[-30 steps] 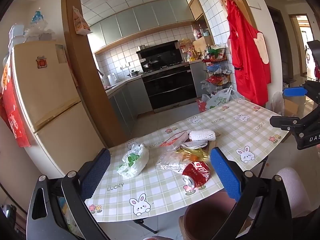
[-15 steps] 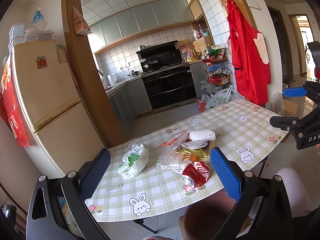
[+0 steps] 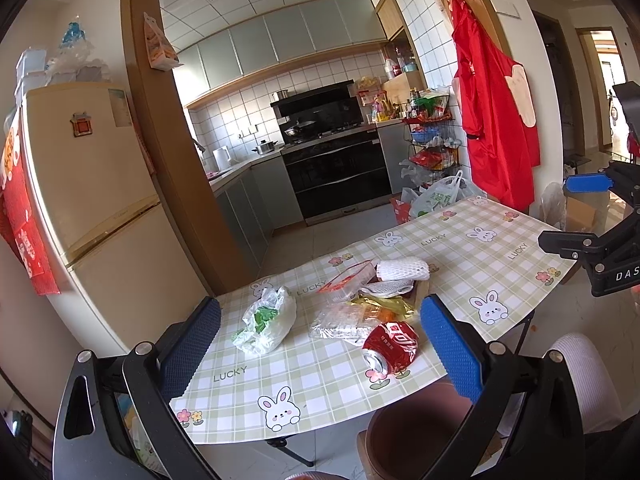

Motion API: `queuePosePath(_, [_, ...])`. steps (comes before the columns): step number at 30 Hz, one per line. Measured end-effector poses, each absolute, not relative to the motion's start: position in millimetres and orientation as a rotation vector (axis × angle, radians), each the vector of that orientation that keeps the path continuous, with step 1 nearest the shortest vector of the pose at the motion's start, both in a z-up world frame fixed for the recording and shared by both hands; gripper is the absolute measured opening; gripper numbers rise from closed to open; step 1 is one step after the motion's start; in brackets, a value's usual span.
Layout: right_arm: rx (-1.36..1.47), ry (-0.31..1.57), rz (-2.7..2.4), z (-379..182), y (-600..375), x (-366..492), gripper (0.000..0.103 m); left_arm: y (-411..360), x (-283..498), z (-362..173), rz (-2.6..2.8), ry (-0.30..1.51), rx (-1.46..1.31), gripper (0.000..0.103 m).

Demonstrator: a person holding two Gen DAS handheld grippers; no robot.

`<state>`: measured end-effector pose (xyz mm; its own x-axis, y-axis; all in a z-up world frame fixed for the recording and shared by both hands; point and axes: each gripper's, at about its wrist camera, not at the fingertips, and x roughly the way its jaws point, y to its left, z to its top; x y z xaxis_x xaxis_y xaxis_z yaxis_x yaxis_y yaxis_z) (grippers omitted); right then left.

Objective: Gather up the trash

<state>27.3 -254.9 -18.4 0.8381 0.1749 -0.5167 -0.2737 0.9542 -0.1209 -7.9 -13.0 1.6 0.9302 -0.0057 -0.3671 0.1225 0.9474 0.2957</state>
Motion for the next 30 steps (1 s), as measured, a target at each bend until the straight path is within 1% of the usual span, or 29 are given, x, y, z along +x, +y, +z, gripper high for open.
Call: queuePosePath(30, [-0.193, 0.527, 0.238, -18.7, -255.9, 26.9, 0.097, -11.7, -9.6, -4.5, -0.064, 0.375, 0.32, 0.098])
